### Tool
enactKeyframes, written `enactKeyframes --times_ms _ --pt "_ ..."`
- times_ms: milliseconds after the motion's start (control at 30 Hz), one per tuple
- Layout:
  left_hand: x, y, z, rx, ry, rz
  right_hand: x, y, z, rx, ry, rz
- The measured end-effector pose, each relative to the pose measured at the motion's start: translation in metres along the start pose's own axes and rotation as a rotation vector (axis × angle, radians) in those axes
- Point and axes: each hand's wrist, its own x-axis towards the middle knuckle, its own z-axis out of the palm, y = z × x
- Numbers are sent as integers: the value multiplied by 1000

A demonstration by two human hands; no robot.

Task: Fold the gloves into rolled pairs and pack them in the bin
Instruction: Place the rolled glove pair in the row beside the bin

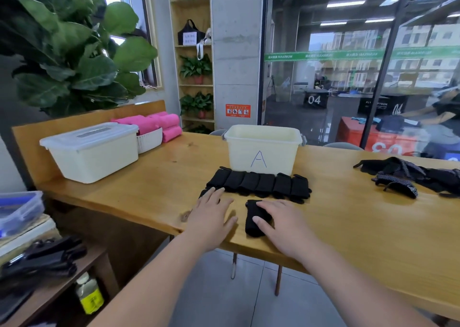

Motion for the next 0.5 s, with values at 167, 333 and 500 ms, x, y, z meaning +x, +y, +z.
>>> enactKeyframes --times_ms 167,333,500 --pt "2 -25 5 -32 -45 -86 17 -23 12 -27 -8 -6" --pt "0 -38 3 -95 -57 -52 37 -43 26 -46 -1 -9" --pt "1 -44 -1 -147 -72 -37 52 -64 37 -64 5 24"
